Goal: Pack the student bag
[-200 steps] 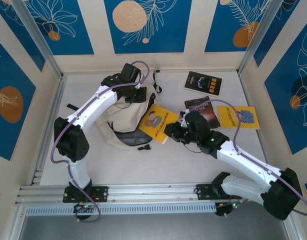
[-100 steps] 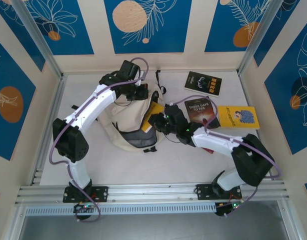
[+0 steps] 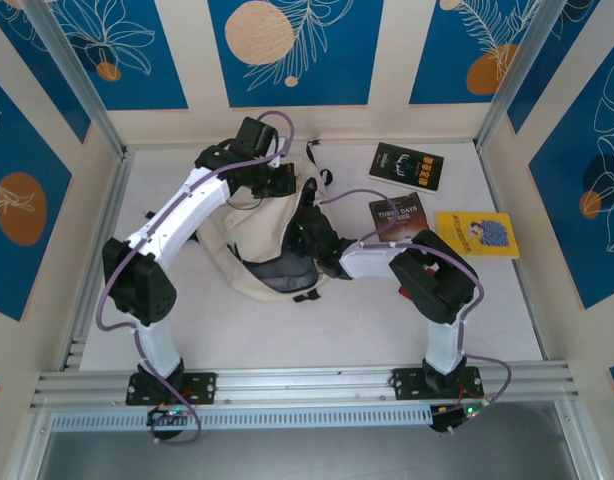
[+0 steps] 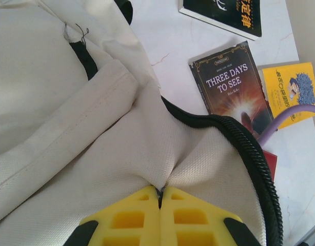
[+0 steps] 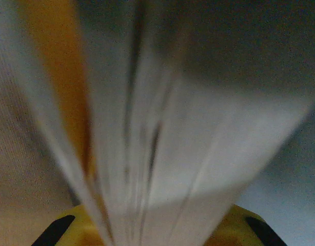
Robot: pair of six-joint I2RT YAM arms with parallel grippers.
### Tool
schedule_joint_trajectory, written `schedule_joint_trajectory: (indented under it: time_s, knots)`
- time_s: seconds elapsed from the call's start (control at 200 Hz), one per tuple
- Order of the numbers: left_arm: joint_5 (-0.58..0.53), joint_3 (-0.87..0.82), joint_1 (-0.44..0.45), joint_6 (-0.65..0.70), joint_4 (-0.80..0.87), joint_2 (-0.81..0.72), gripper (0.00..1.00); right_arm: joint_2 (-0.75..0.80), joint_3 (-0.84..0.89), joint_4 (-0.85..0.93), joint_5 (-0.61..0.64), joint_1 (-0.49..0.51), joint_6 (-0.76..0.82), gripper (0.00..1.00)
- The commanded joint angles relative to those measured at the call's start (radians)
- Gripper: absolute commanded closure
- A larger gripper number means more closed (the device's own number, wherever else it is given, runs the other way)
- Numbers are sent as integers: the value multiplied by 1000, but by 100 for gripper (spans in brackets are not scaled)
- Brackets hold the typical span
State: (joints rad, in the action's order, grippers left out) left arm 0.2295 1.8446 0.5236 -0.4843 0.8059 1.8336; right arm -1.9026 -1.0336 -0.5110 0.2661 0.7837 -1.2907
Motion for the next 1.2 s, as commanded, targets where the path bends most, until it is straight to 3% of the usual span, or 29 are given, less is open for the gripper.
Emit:
schedule_joint_trajectory:
  time_s: [0.0,0.135,0.375,0.475,0.615,0.975,1.195]
  knots:
    - [31,45,-15,-14,-45,-48,100,-49,-101,-91,51,12,5,100]
    - [33,41,-25,-19,-46,-43,100,-114,-158,-49,20,11,-22,94]
    - [29,29,-38,-22,-47,-34,100,-109,-155,19,-82,5,-15,52]
    - [19,21,-48,-18,-46,-36,100,-59,-96,32,-102,5,-19,44]
    - [13,-4,-60,-20,-57,-46,100,42,-29,119,-145,6,-18,42]
    - [-7,-61,-84,-12,-77,-67,100,241,107,281,-186,49,-18,49]
    - [-42,-186,-120,6,-105,-128,100,376,163,280,-197,51,227,48]
